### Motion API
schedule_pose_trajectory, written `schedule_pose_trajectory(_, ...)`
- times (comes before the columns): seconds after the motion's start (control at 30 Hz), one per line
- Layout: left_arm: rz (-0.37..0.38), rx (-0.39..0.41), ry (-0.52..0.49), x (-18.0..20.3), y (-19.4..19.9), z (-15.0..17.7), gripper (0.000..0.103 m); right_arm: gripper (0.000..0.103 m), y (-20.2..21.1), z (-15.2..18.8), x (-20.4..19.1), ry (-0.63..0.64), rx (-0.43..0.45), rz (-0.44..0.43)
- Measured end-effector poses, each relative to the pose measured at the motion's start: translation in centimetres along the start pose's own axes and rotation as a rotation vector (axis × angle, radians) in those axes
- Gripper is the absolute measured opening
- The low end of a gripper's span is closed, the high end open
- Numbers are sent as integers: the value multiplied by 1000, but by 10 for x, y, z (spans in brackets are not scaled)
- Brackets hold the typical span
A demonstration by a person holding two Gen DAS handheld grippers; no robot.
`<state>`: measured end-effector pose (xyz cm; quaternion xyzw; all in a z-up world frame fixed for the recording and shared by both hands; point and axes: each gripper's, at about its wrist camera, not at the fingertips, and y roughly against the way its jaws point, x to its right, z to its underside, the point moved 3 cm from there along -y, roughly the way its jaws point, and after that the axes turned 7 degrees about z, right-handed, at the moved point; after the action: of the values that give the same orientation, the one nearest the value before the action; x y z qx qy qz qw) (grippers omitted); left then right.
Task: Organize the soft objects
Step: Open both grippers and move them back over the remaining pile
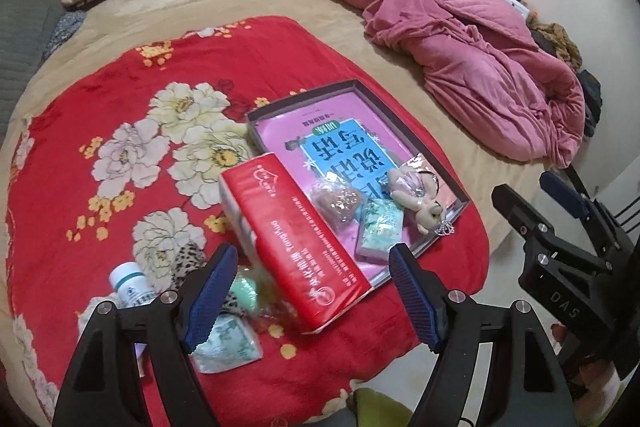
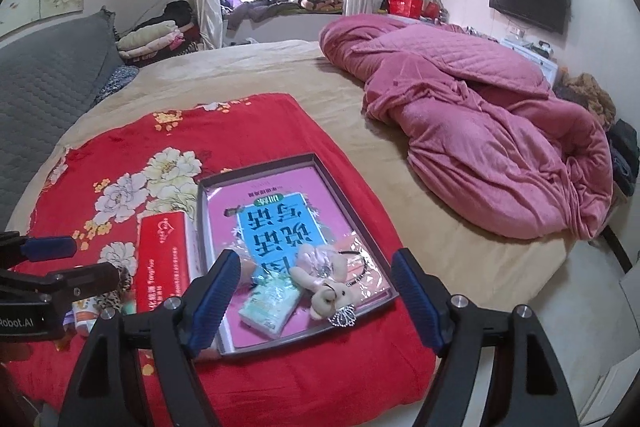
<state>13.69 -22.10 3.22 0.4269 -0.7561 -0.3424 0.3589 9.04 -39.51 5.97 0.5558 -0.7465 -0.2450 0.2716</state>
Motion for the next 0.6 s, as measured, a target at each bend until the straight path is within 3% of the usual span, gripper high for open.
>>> schedule_pose_trajectory(0.17,-36,30,3,-8,19,8,79,77,13,-5,-10,11,17,-13)
schedule_pose_trajectory(0.6,-46,79,58,-49,64,36,79,77,44,-16,-45,-11,54,-91)
